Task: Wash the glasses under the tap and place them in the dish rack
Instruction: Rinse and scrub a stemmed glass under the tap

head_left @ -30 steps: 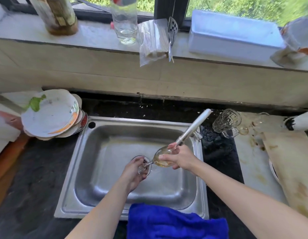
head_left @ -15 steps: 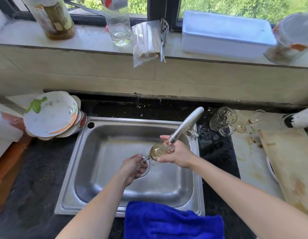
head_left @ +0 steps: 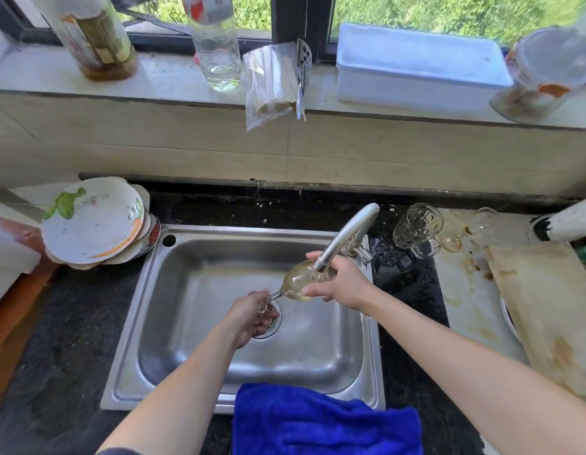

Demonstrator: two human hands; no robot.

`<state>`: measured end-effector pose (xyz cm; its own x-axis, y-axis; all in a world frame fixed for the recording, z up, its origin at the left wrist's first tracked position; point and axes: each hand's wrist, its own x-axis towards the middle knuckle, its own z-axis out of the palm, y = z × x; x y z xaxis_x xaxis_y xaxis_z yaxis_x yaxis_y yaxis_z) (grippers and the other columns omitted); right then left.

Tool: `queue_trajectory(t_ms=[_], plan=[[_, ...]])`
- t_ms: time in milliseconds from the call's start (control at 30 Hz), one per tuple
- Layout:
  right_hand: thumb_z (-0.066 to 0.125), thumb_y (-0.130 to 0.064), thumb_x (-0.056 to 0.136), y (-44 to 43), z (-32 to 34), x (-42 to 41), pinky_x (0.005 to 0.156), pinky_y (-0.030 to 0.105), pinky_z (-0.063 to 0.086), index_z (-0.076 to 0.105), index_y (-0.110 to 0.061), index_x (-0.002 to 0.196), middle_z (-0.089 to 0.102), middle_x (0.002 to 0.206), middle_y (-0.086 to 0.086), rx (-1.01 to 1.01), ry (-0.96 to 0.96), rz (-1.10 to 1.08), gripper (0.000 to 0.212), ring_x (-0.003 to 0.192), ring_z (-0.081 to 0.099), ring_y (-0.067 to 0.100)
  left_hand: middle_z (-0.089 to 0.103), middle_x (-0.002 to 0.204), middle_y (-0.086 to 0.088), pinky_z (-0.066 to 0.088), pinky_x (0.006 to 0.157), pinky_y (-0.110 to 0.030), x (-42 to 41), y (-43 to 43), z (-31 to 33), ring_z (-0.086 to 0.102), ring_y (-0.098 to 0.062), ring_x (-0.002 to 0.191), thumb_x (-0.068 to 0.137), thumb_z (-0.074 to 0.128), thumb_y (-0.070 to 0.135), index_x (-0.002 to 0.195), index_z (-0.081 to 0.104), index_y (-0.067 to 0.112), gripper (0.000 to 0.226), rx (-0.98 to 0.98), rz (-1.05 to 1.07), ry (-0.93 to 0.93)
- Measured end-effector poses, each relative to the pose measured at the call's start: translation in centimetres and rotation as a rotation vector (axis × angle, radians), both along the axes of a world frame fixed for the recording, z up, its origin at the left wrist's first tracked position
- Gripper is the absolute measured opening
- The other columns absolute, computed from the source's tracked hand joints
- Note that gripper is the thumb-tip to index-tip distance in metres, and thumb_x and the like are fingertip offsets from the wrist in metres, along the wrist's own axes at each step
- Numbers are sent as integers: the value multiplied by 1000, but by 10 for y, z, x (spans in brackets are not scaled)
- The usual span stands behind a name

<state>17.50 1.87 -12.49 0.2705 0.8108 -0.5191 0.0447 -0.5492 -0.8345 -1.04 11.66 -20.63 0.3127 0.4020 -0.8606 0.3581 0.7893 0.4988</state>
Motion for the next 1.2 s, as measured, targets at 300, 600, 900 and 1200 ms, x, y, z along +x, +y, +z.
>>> queue_trajectory(t_ms=[300,600,900,1200], plan=[[86,-24,69,1,4,-7,64,28,55,54,-28,124,51,113,-12,-19,-18,55,64,94,59,13,63,74,-20,23,35,-12,-9,2,-1,39,-16,41,96,53,23,101,56,12,12,-11,-35,-2],[87,-35,66,6,12,-19,66,37,59,59,-24,94,63,90,-1,-25,-81,-52,42,80,64,16,61,77,-18,37,48,-25,-9,-2,1,51,-23,53,96,50,8,114,51,10,18,-3,108,-100],[82,-33,73,7,4,-13,66,37,60,61,-16,110,62,106,6,-80,18,-99,45,94,64,21,59,72,-14,40,45,-22,-14,-3,23,54,-21,48,96,52,17,100,52,12,7,-96,20,-125],[70,-37,86,2,-13,-21,71,37,59,64,-21,105,61,111,1,-185,300,-318,26,104,61,26,54,85,0,38,69,-35,2,3,88,50,-26,77,87,50,16,90,47,19,5,1066,-349,332]])
